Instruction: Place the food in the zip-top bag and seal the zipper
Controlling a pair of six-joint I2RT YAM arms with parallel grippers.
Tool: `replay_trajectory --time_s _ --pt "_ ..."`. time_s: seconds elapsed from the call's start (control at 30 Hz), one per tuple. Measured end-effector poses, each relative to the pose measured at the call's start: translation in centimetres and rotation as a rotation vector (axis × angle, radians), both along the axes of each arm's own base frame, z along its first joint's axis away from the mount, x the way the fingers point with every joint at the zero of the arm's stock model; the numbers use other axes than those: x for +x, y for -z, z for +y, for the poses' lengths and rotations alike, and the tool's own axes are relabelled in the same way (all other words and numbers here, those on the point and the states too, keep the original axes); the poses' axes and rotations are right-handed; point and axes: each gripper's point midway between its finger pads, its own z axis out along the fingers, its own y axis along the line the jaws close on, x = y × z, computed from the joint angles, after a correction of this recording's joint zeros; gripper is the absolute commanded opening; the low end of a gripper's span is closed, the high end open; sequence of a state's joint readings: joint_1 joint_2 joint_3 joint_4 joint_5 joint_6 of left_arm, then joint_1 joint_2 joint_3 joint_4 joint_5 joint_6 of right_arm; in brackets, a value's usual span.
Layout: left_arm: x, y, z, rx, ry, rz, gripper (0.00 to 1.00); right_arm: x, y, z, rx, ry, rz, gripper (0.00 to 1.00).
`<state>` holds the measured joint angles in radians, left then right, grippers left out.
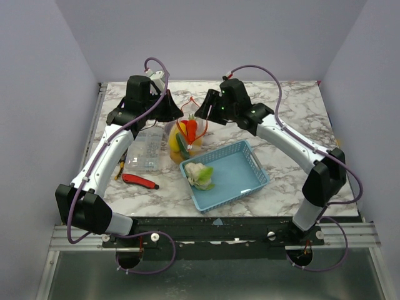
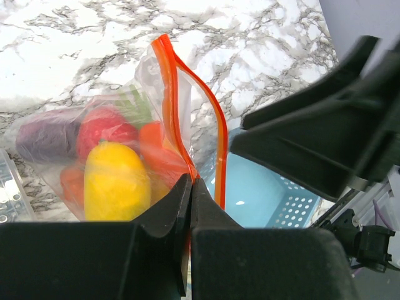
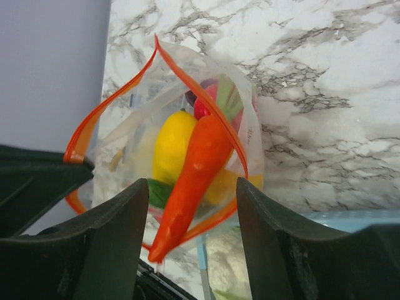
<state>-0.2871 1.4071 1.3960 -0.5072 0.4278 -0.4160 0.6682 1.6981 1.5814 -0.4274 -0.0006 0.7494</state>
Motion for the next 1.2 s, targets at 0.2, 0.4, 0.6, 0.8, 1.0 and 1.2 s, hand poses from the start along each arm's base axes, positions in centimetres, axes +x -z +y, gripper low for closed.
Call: replay_trajectory --time_s 0.2,0.4,0.6,0.8,1.0,1.2 --pt "0.0 0.0 0.0 -0.001 0.001 0.0 0.0 -2.1 -0.5 -1.9 0.007 0.011 -0.014 0.58" --pt "0.0 0.0 0.0 0.0 0.001 0.001 0.0 -3.3 5.3 -1.2 0.031 -0.001 0.117 0.55" --pt "0.0 0.0 0.0 0.0 0.001 0.001 0.0 -3.0 7.5 0.4 0.069 -0.015 0.178 0.38" --pt "0.0 0.0 0.0 -0.001 0.0 0.001 0.0 -2.7 6.8 1.0 0.095 -0.028 0.162 0.01" --pt "0.3 0.7 0.4 -0.102 -0.062 0.087 0.0 -0.4 0.0 2.3 0.07 -0.091 0.032 0.01" --pt "-0.7 1.6 1.9 -0.283 -0.211 0.203 0.0 0.7 -7.1 2.8 0.047 -0.166 -0.136 0.01"
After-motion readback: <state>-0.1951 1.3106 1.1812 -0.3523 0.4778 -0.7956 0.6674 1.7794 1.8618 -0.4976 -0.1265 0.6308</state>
